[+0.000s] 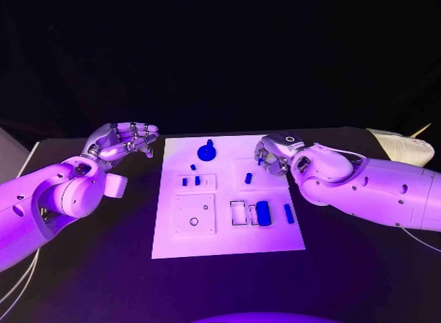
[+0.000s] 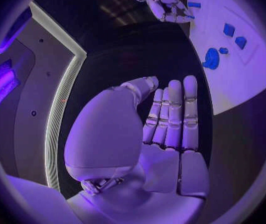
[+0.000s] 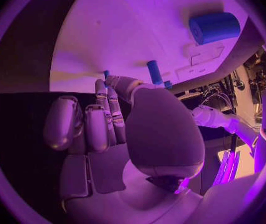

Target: Assemble the parts on the task board

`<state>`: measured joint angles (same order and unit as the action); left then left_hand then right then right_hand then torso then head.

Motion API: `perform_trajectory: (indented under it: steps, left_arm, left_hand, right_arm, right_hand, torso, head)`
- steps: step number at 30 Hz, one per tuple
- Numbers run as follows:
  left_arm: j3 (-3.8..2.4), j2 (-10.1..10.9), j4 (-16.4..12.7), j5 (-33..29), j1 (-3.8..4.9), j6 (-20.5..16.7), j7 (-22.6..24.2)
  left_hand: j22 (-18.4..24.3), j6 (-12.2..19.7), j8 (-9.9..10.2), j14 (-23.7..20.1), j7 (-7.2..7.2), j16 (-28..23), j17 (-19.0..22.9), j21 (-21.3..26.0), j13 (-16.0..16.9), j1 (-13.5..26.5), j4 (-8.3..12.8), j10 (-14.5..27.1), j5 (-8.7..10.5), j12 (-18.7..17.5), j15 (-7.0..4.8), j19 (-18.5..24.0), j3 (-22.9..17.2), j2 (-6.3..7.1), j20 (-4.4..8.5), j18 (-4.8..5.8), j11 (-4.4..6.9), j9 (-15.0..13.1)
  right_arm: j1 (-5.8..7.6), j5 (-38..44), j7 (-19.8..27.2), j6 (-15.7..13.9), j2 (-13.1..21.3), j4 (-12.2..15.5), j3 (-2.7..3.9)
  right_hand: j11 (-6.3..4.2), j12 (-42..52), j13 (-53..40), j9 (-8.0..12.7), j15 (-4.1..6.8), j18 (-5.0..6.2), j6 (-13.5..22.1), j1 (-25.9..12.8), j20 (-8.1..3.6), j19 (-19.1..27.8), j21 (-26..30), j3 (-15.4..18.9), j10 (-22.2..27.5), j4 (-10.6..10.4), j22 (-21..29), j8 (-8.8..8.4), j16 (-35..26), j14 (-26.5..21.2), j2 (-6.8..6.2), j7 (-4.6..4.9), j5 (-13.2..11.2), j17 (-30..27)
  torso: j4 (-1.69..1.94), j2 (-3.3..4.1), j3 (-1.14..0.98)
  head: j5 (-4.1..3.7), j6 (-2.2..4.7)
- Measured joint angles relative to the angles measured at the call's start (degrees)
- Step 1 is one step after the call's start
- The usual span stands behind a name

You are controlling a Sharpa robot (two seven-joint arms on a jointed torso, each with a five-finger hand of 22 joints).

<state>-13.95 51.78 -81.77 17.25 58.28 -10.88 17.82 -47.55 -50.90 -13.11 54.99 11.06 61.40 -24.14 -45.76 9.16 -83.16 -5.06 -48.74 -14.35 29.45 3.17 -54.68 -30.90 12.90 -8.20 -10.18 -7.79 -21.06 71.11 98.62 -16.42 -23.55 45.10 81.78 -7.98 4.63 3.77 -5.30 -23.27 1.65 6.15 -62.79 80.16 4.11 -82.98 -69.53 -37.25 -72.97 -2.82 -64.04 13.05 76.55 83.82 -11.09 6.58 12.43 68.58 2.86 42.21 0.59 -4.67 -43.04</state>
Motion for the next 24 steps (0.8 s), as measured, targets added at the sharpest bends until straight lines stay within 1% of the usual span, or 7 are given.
perform_trajectory:
  steps: [5,9,12,15,20,23,24]
  left_arm:
    - [0.0,0.0,0.18,0.0,0.0,-0.01,0.0]
    - [-0.01,0.0,0.32,-0.01,0.0,-0.02,0.0]
    - [-0.01,-0.02,0.38,-0.01,-0.01,-0.03,0.0]
    - [-0.01,-0.08,0.41,-0.02,-0.01,-0.03,0.0]
    - [-0.01,-0.22,0.26,-0.03,-0.01,-0.03,0.0]
    - [-0.01,-0.25,0.07,-0.05,-0.04,-0.03,-0.01]
    - [-0.01,-0.26,0.04,-0.05,-0.05,-0.03,-0.01]
  left_hand:
    - [0.0,0.0,0.0,0.0,0.0,0.0,0.0,0.0,-0.08,0.0,0.0,0.0,0.0,0.0,0.0,0.0,0.0,0.0,0.0,0.0,0.0,0.0]
    - [0.05,0.0,0.0,0.0,0.0,0.0,0.06,0.0,-0.08,0.0,0.0,0.0,0.0,0.0,0.0,0.0,0.0,0.0,0.0,0.01,0.0,0.06]
    - [0.05,0.0,0.0,0.0,0.0,0.0,0.06,0.0,-0.08,0.0,0.0,0.0,0.0,0.0,0.0,0.0,0.0,0.0,0.0,0.0,0.0,0.06]
    - [0.05,0.0,0.0,0.0,0.0,0.0,0.06,0.0,-0.14,0.0,0.0,0.0,0.0,0.0,0.0,0.0,0.0,0.0,0.0,0.0,0.0,0.06]
    - [0.05,0.0,0.0,0.0,0.0,0.0,0.05,0.0,-0.14,0.0,0.0,0.0,0.0,0.0,0.0,0.0,0.0,0.0,0.0,0.0,0.0,0.06]
    - [0.05,0.0,0.0,0.0,0.0,0.0,0.05,0.0,-0.13,0.0,0.0,0.0,0.0,0.0,0.0,0.0,0.0,0.0,0.0,0.0,0.0,0.05]
    - [0.05,0.0,0.0,0.0,0.0,0.0,0.05,0.0,-0.13,0.0,0.0,0.0,0.0,0.0,0.0,0.01,0.0,0.0,0.0,0.0,0.0,0.05]
  right_arm:
    - [0.36,-0.11,-0.01,-0.71,1.22,1.96,0.46]
    - [0.69,-0.36,-0.02,-1.18,2.58,4.68,0.88]
    - [0.86,-0.67,-0.02,-1.52,3.52,7.27,1.1]
    - [0.93,-0.94,-0.01,-1.85,3.88,9.72,1.2]
    - [0.94,-1.22,0.15,-2.45,3.53,12.85,1.25]
    - [0.86,-1.25,0.28,-2.82,2.76,14.28,1.27]
    - [0.81,-1.25,0.33,-2.91,2.39,14.61,1.26]
  right_hand:
    - [0.0,0.04,0.0,-0.04,0.12,0.01,0.0,0.0,-0.15,-0.15,-0.01,0.01,0.0,0.3,-0.11,0.0,0.0,0.13,0.0,0.0,0.0,0.0]
    - [-0.01,0.23,-0.01,-0.13,0.21,0.0,0.0,0.0,-0.21,-0.21,0.0,0.01,-0.01,0.3,-0.13,0.0,0.0,0.21,-0.01,0.0,-0.01,0.0]
    - [-0.01,0.23,-0.04,-0.13,0.21,0.0,0.01,0.0,-0.21,-0.21,-0.12,0.01,-0.01,0.3,-0.31,0.0,0.0,0.21,-0.01,0.0,-0.02,0.08]
    - [-0.01,0.23,-0.08,-0.13,0.21,0.0,0.01,0.0,-0.21,-0.21,-0.24,0.01,-0.01,0.3,-0.37,-0.01,0.05,0.21,-0.01,-0.01,-0.04,0.11]
    - [-0.03,0.23,-0.1,-0.22,0.21,0.01,0.02,0.0,-0.2,-0.21,-0.24,-0.17,-0.02,0.49,-0.46,0.24,0.22,0.21,-0.01,-0.02,-0.14,0.2]
    - [-0.03,0.23,-0.1,-0.28,0.2,0.01,0.03,-0.01,-0.2,-0.21,-0.23,-0.23,-0.03,0.55,-0.46,0.24,0.22,0.21,-0.02,-0.02,0.01,0.2]
    - [-0.04,0.23,-0.09,-0.28,0.2,0.0,0.04,-0.01,-0.2,-0.21,-0.23,-0.23,-0.03,0.55,-0.46,0.24,0.22,0.21,-0.02,-0.04,0.08,0.2]
  torso:
    - [-0.02,-0.01,0.02]
    - [-0.04,-0.04,0.04]
    - [-0.04,-0.07,0.04]
    - [-0.04,-0.08,0.04]
    - [0.01,-0.08,0.08]
    - [0.06,-0.05,0.1]
    - [0.07,-0.04,0.12]
  head:
    - [-0.02,0.01]
    - [0.02,0.03]
    - [0.16,0.04]
    - [0.4,0.07]
    - [0.83,0.12]
    - [1.3,0.07]
    - [1.61,-0.03]
